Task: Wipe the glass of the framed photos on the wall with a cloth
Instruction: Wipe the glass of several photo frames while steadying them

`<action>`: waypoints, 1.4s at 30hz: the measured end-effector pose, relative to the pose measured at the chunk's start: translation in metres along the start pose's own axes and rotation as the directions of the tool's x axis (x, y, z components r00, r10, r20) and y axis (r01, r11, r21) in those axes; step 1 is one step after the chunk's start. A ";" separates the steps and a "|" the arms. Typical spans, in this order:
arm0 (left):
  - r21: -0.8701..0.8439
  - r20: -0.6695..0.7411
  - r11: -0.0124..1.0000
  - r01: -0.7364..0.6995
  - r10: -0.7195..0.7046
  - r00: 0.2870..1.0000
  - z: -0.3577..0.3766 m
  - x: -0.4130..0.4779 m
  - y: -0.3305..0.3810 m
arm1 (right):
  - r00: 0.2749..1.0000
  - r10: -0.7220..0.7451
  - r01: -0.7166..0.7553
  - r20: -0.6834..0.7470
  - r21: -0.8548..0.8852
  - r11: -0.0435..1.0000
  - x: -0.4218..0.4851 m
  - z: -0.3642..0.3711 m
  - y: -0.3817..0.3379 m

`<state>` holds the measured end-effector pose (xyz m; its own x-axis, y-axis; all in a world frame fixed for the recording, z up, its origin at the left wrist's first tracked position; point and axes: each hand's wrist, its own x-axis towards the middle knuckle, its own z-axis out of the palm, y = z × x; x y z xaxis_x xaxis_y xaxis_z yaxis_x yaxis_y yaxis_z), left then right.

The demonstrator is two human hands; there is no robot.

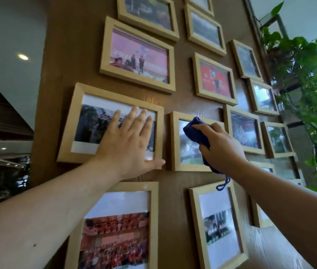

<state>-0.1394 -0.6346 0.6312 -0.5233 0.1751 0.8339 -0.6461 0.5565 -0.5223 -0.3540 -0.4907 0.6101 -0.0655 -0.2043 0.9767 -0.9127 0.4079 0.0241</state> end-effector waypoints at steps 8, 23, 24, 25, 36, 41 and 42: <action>0.013 0.050 0.999 0.043 -0.043 0.998 0.033 0.054 0.063 | 0.999 -0.043 0.043 -0.016 -0.012 0.999 0.028 0.020 0.040; 0.123 0.148 0.990 0.064 -0.082 0.986 0.067 0.055 0.078 | 0.976 -0.214 0.215 -0.036 0.039 0.976 0.033 0.080 0.045; 0.114 0.154 0.991 0.064 -0.082 0.985 0.068 0.055 0.077 | 0.973 -0.229 0.230 -0.028 0.010 0.973 0.031 0.081 0.055; 0.105 0.161 0.992 0.065 -0.081 0.984 0.068 0.055 0.077 | 0.974 -0.227 0.227 -0.020 -0.016 0.974 0.029 0.082 0.068; 0.068 0.193 0.996 0.051 -0.063 0.979 0.071 0.058 0.078 | 0.998 0.054 -0.054 0.045 0.012 0.998 0.021 0.081 0.107; 0.079 0.208 0.995 0.056 -0.072 0.976 0.068 0.061 0.081 | 0.956 -0.291 0.287 0.050 0.068 0.955 0.009 0.078 0.040; 0.083 0.213 0.995 0.053 -0.070 0.974 0.067 0.062 0.081 | 0.956 -0.288 0.285 0.055 0.066 0.956 0.007 0.076 0.041</action>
<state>-0.2620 -0.6330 0.6285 -0.5832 -0.0415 0.8113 -0.7170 0.4958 -0.4900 -0.4229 -0.5433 0.6019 0.1784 -0.3615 0.9151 -0.9183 0.2729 0.2868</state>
